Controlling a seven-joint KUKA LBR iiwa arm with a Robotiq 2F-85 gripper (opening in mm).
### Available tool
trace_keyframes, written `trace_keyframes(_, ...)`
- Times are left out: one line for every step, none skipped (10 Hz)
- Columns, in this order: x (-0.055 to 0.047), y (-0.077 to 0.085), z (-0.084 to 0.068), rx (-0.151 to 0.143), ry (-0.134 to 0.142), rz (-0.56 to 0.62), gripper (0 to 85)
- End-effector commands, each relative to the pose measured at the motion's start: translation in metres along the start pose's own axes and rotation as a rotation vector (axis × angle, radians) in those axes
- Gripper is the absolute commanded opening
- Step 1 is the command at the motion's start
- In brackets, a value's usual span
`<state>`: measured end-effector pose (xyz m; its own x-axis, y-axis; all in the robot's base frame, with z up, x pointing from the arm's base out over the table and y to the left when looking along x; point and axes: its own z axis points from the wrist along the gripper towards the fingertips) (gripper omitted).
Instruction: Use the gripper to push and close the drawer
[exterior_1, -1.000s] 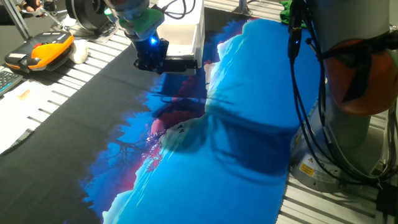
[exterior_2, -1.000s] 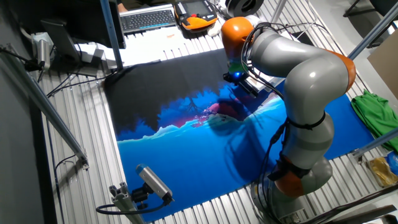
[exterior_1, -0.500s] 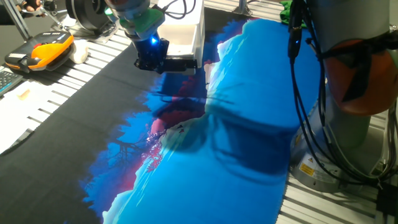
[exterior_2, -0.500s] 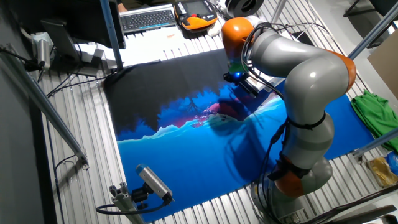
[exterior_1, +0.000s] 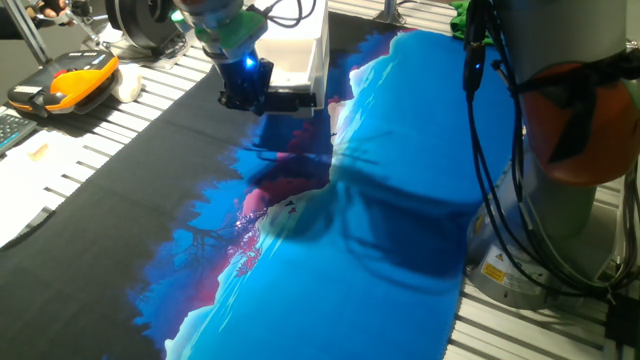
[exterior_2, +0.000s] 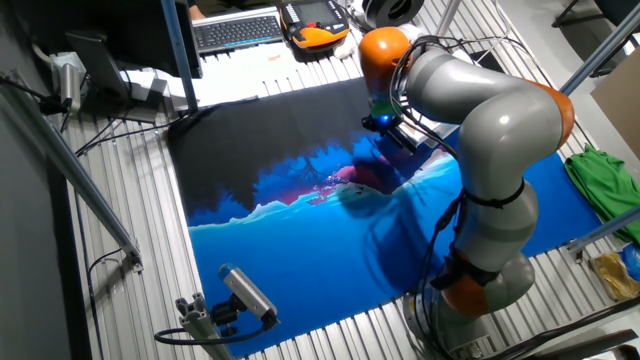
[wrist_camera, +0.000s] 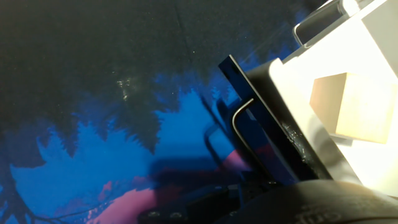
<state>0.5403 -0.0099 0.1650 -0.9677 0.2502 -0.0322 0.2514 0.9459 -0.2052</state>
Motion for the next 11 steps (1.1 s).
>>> trace_keyframes(-0.0008,-0.0010,0.0000,0.000,0.000,-0.002,0.0)
trace_keyframes(-0.0021,-0.0022,-0.0010,0.000,0.000,-0.004,0.0)
trace_keyframes(-0.0038,-0.0045,-0.0036,0.001,0.003,-0.007,0.0)
trace_keyframes(-0.0055,-0.0068,-0.0070,0.001,0.007,-0.013,0.0)
trace_keyframes(-0.0075,-0.0086,-0.0085,0.001,0.010,-0.017,0.0)
trace_keyframes(-0.0094,-0.0097,-0.0075,-0.001,0.010,-0.020,0.0)
trace_keyframes(-0.0103,-0.0093,-0.0050,-0.001,0.007,-0.019,0.0)
trace_keyframes(-0.0103,-0.0085,-0.0031,-0.002,0.006,-0.019,0.0)
trace_keyframes(-0.0101,-0.0081,-0.0025,-0.004,0.006,-0.017,0.0)
trace_keyframes(-0.0100,-0.0084,-0.0038,-0.004,0.006,-0.016,0.0)
trace_keyframes(-0.0102,-0.0079,-0.0065,-0.007,0.010,-0.015,0.0)
